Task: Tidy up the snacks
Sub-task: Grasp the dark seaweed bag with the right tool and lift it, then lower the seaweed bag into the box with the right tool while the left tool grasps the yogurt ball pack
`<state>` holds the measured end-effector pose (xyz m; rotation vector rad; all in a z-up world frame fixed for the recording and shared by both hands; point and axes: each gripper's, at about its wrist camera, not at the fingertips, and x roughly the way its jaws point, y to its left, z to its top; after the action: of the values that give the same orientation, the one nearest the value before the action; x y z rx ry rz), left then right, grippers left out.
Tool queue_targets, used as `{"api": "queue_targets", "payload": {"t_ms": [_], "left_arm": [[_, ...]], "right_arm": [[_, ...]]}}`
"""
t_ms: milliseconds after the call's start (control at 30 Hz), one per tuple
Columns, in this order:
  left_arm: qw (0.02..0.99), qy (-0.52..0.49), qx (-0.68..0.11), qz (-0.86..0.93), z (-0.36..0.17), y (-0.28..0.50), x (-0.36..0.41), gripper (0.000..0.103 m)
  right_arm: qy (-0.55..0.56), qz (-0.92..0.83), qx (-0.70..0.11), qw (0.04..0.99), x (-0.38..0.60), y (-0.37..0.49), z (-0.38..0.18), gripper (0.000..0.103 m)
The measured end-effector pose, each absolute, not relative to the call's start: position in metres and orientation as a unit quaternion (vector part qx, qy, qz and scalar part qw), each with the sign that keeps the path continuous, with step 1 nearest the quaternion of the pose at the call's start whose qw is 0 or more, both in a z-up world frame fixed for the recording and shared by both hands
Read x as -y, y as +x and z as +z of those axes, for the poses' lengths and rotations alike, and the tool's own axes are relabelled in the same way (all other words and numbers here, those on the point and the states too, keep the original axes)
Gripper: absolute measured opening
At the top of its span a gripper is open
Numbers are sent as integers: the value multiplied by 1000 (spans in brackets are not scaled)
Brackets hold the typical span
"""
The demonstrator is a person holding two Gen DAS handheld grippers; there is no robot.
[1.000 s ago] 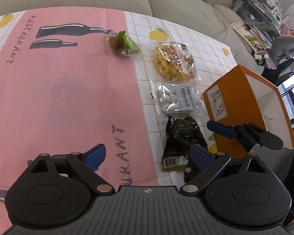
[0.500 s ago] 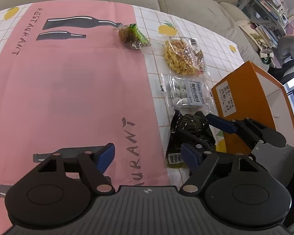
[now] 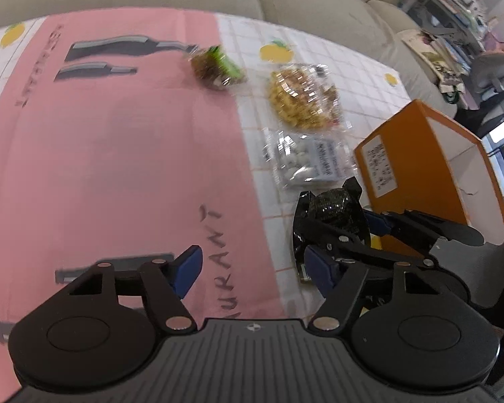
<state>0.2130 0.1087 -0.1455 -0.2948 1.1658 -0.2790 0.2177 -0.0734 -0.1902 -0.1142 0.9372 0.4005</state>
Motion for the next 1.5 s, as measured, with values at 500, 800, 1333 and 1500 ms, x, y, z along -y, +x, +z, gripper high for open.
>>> {"api": "queue_targets", "payload": {"t_ms": [500, 800, 1333, 1500], "left_arm": [[830, 40, -482, -277, -96, 252, -45, 91], [769, 200, -491, -358, -121, 279, 1, 92], [665, 331, -543, -392, -182, 328, 39, 92], [671, 305, -553, -388, -187, 334, 40, 92]], "right_arm": [[-53, 153, -367, 916, 143, 183, -84, 39], [57, 92, -433, 895, 221, 200, -94, 39], [187, 97, -519, 828, 259, 204, -140, 39], [182, 106, -528, 823, 254, 209, -147, 38]]}}
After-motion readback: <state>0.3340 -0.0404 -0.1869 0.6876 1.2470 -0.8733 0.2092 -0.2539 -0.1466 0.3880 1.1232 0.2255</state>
